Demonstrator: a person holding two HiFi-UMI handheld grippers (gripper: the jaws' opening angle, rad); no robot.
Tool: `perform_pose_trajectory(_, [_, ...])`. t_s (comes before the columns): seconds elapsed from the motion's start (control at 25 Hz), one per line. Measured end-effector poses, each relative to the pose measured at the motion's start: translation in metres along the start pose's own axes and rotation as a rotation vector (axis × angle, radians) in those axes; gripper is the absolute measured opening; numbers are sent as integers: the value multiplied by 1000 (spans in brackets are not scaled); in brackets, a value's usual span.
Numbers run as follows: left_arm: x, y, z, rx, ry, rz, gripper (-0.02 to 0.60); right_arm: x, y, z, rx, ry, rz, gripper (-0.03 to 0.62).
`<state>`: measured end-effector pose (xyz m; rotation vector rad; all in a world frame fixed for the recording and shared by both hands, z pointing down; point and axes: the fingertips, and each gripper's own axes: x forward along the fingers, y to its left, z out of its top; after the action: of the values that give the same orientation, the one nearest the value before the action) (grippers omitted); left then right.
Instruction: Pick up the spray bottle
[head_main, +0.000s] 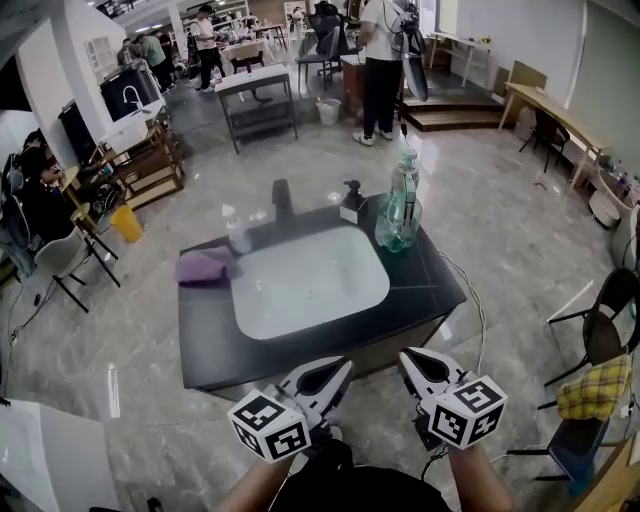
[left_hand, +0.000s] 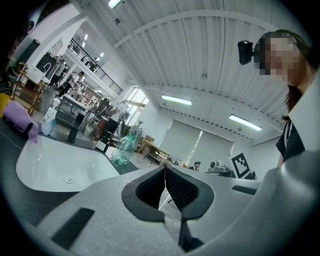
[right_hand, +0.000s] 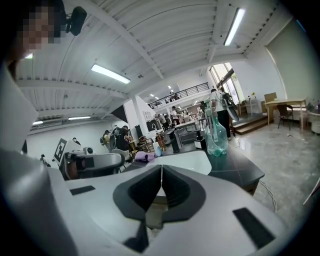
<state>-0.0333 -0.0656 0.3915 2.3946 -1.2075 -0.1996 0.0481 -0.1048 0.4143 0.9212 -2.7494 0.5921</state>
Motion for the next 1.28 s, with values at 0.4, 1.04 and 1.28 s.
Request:
perform_pose_trajectory(0.4, [7,37,20,-14,1,-10,6,35,-4,14,5,8,-21,8])
perform_pose_trajectory(1.04, [22,98,37,-13,46,-61,6,100,-12,33,-2,5,-57,8])
perform_pose_trajectory(1.28, [26,117,42,8,76,-95,6,126,-9,41,-14,6,-74,8])
